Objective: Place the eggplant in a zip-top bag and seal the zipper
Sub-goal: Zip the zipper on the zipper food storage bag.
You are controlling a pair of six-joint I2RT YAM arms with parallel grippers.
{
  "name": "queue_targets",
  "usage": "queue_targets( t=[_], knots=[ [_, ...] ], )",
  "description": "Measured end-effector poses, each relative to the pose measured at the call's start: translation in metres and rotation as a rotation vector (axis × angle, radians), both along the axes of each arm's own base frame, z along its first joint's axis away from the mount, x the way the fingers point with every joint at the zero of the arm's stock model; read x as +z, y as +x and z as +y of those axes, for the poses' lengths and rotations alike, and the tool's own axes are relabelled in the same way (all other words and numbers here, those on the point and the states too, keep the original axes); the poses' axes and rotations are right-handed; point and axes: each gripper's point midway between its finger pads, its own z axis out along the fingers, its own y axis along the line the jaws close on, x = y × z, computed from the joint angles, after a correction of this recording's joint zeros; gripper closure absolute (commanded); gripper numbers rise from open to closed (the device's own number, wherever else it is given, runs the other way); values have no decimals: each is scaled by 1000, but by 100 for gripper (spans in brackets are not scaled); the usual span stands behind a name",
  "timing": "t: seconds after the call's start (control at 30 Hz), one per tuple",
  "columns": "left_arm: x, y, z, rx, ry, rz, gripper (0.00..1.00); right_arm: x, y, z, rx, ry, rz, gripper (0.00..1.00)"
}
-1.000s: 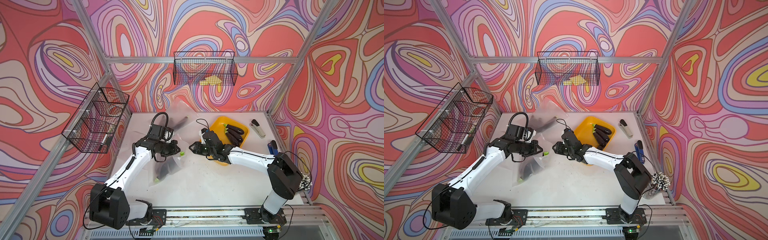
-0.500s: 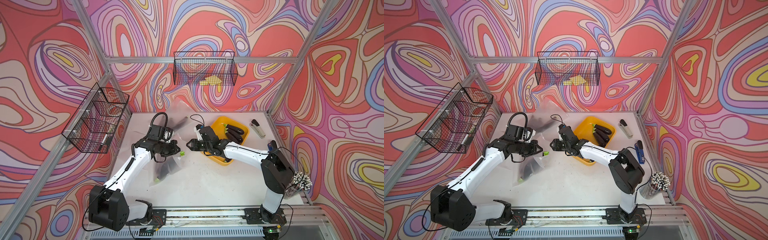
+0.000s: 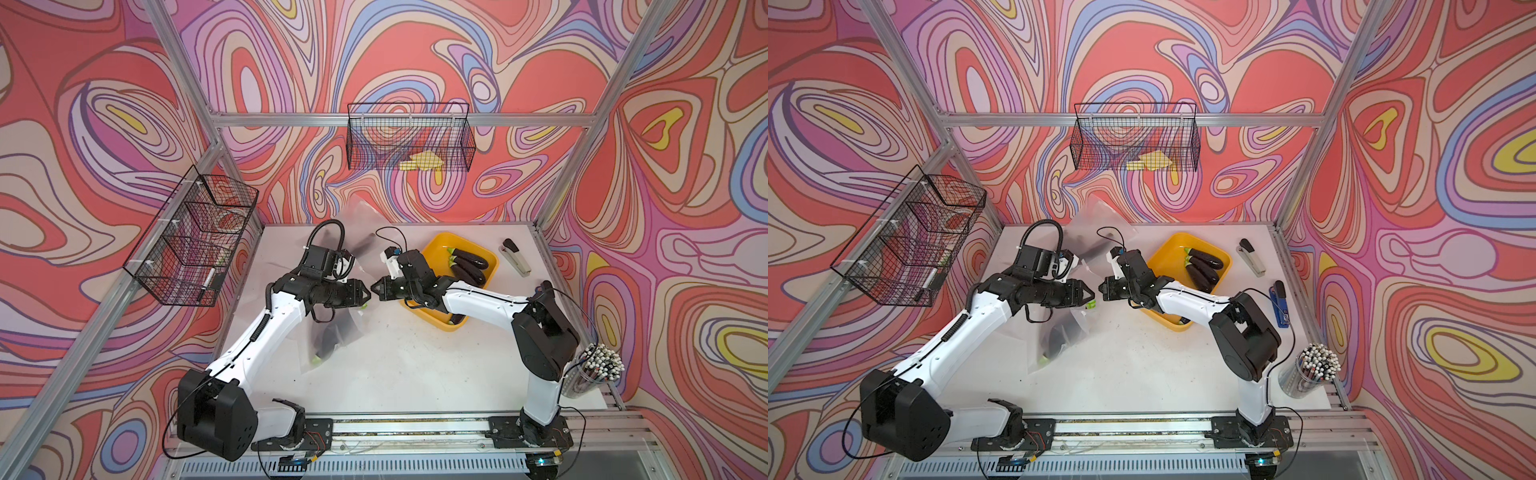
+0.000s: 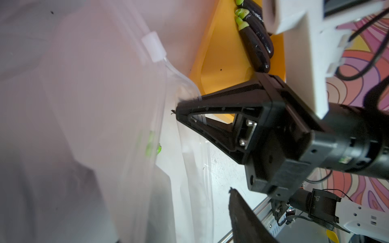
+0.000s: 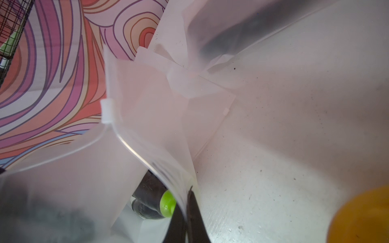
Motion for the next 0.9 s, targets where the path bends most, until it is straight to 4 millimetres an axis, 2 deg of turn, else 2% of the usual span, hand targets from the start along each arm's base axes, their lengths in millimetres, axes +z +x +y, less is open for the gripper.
queue_targets(
  t=[0.17, 0.23, 0.3, 0.4, 0.53, 0.6, 0.67, 0.77, 0.9],
  knots=[
    [41, 15, 13, 16, -13, -130, 36, 15, 22, -15, 17, 43, -48, 97],
    [56, 26, 31, 57, 7, -194, 37, 20, 29, -19, 36, 54, -71, 97],
    [61, 39, 47, 87, 56, -255, 35, 25, 30, -18, 68, 62, -93, 97],
    [54, 66, 60, 76, 156, -344, 32, 31, 28, -10, 140, 60, -134, 97],
    [15, 99, 71, 6, 235, -407, 32, 33, 26, -2, 227, 43, -179, 97],
    [-3, 116, 82, 1, 221, -416, 32, 28, 24, -1, 262, 34, -183, 97],
    [-12, 129, 91, -10, 175, -433, 31, 24, 23, -2, 290, 23, -185, 97],
    [-11, 140, 94, -69, 119, -473, 32, 21, 25, -2, 322, 4, -198, 97],
    [19, 153, 72, -249, 55, -583, 33, 26, 23, -2, 374, 6, -232, 97]
  ],
)
